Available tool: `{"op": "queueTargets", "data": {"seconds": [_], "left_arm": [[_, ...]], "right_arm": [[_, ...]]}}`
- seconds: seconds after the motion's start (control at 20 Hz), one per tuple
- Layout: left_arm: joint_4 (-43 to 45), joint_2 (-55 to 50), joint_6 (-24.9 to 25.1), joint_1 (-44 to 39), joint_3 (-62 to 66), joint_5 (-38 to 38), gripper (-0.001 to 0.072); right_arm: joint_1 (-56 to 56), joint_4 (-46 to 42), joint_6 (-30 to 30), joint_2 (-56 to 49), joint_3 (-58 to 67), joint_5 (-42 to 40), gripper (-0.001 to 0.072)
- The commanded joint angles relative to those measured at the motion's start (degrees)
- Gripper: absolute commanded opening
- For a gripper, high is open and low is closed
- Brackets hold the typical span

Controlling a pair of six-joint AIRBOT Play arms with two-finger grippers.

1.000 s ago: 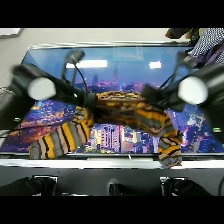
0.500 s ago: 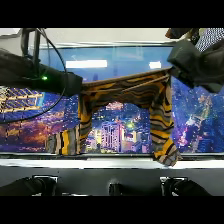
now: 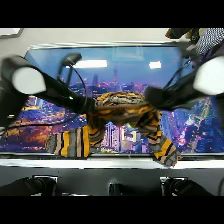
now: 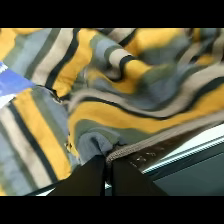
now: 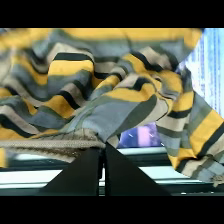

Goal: Fold the clothes and pants, and hang the long-sleeved shirts on hangers.

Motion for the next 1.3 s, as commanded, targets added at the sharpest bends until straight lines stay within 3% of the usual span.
{"op": "queueTargets", "data": {"seconds": [0.0,0.2,0.4,0.75,0.9,1.0,1.25], "left_arm": [[-3.91,-0.48,-0.07,0.79,-11.21,9.31,0.0018],[-3.91,-2.73,-0.02,3.17,-16.81,13.64,0.0018],[-3.93,-4.63,0.00,3.96,-16.92,16.52,0.0018],[-3.93,-4.66,0.15,3.69,-16.94,16.41,0.0019],[-3.80,-3.67,-2.16,3.21,-16.94,14.58,0.0018],[-2.69,-2.56,-3.72,2.36,-16.98,12.98,0.0018],[-1.55,-1.62,-4.31,1.51,-19.58,12.74,0.0027]], "right_arm": [[5.25,-3.76,6.82,0.26,-16.11,-11.87,0.0027],[5.77,-6.19,17.29,-0.76,-25.11,-21.99,0.0027],[5.77,-7.78,18.97,-1.97,-25.27,-23.89,0.0027],[6.38,-5.27,17.97,-1.86,-25.66,-18.99,0.0027],[13.11,-10.40,18.97,-0.79,-25.64,-16.68,0.0026],[18.40,-15.02,23.63,-0.24,-25.64,-13.42,0.0026],[20.04,-20.31,26.16,-0.66,-25.70,-11.85,0.0026]]}}
